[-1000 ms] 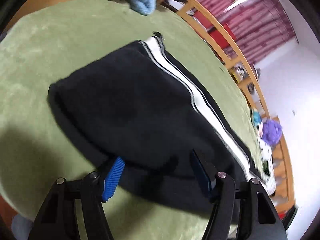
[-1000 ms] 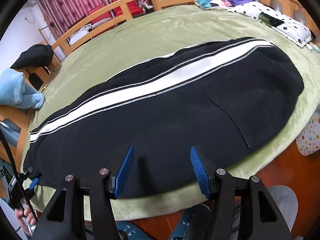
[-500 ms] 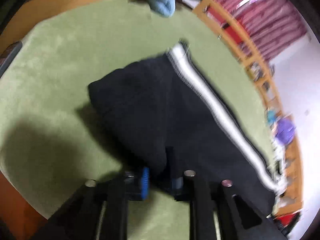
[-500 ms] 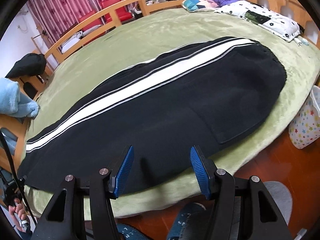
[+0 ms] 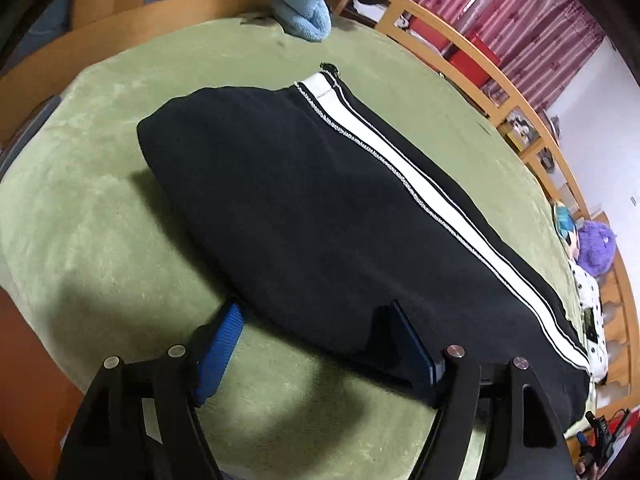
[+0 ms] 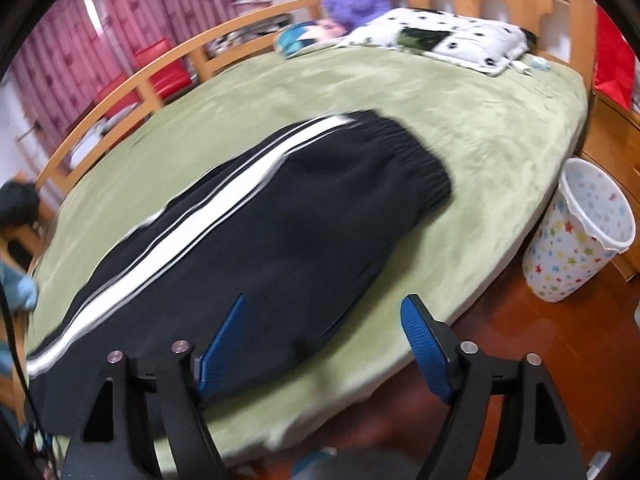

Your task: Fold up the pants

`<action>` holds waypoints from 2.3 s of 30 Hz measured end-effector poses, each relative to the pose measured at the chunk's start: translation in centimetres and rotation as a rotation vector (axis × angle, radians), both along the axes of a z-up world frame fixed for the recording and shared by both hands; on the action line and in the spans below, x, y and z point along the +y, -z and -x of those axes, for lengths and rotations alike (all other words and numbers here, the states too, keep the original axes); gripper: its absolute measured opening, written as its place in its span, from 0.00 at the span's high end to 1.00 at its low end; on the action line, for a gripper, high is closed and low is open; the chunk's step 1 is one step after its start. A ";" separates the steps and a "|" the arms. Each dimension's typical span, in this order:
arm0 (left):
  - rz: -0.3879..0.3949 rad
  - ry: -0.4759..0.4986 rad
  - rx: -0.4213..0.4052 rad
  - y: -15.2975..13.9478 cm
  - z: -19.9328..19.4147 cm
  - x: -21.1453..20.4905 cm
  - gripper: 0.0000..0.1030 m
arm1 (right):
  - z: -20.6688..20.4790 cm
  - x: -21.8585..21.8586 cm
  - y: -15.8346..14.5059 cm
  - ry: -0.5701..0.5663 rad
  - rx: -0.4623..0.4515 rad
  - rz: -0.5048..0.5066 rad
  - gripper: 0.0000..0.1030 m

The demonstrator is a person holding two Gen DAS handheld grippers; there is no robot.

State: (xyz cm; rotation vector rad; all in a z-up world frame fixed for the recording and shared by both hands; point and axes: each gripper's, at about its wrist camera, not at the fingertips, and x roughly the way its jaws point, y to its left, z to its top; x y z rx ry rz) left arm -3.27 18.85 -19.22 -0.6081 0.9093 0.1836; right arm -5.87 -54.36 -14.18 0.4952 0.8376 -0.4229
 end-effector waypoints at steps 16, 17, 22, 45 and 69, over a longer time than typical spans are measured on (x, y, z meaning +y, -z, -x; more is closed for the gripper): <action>-0.070 -0.203 -0.113 -0.3 -2.2 -2.1 0.84 | -9.9 -11.1 1.6 -0.032 -0.232 -0.217 0.59; -0.065 -0.194 -0.128 -0.8 -2.2 -2.4 0.84 | -9.8 -11.5 0.0 -0.055 -0.279 -0.186 0.60; -0.124 -0.141 -0.053 -0.2 -1.9 -4.1 0.58 | -11.6 -13.9 2.0 -0.078 -0.140 -0.111 0.51; 0.177 -0.163 -0.148 2.4 -1.1 4.6 0.27 | -7.2 8.5 0.9 -0.349 0.007 0.057 0.30; -0.099 0.103 -0.333 -14.2 -3.9 -7.1 0.81 | -5.0 16.7 -0.5 -0.460 -0.051 -0.004 0.30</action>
